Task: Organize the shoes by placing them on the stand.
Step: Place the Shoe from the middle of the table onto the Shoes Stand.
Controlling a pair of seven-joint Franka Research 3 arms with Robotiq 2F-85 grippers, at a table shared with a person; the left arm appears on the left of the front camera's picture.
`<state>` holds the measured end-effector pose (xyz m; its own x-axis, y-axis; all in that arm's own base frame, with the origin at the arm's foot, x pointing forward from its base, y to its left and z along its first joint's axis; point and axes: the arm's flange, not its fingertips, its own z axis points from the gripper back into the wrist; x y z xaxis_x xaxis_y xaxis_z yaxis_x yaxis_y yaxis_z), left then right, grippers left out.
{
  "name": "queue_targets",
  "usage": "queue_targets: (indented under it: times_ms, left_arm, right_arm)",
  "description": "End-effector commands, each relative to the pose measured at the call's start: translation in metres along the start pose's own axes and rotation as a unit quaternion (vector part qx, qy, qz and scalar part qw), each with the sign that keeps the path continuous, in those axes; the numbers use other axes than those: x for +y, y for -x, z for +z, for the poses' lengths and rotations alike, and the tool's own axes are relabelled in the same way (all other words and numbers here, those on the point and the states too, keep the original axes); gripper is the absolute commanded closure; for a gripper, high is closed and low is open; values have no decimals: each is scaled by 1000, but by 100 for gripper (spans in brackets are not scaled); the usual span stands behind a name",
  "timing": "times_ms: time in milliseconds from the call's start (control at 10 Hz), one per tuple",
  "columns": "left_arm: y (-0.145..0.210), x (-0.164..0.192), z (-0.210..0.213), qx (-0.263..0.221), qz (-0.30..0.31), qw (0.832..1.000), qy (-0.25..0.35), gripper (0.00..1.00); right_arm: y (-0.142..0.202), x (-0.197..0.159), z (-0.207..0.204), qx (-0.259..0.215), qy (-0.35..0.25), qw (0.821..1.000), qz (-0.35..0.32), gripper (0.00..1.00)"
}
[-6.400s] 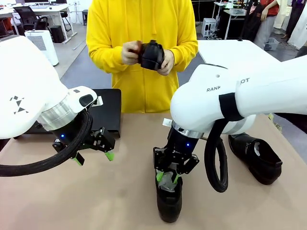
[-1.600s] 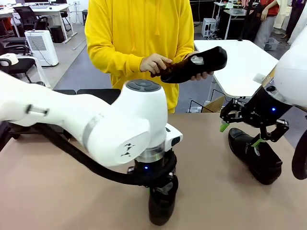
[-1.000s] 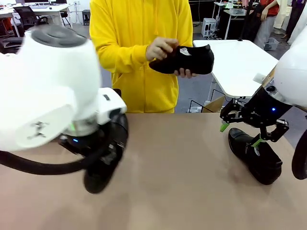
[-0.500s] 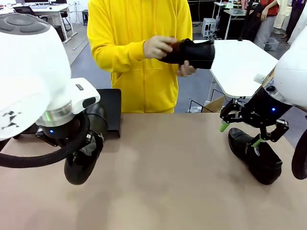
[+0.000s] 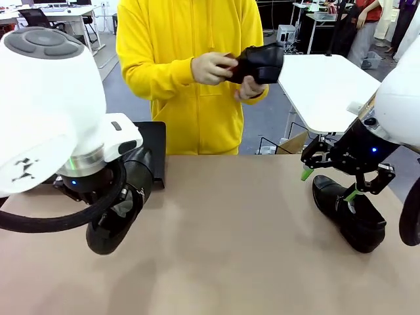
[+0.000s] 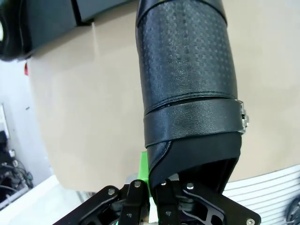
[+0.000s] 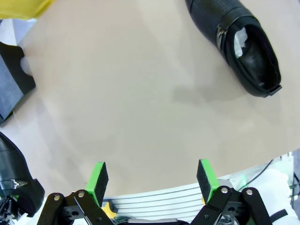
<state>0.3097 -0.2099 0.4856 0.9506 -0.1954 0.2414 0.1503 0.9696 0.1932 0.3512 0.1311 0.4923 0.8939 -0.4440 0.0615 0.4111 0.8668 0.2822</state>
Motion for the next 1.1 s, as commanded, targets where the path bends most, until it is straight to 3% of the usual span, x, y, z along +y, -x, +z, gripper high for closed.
queue_targets:
  times_ms: [0, 300, 700, 1000]
  left_arm:
    - [-16, 39, -4, -40, -86, 995, 14, 100]
    - [-24, 101, -3, -111, -66, 991, -36, 100]
    - [-52, 153, -19, -118, 0, 984, -132, 100]
    - [-80, 180, -51, -139, 65, 983, -104, 100]
  right_arm:
    - [-4, 1, 2, 3, -5, 1000, 10, 0]
    - [-4, 1, 2, 3, -5, 1000, 10, 0]
    - [-4, 1, 2, 3, -5, 1000, 10, 0]
    - [-4, 1, 2, 3, -5, 1000, 10, 0]
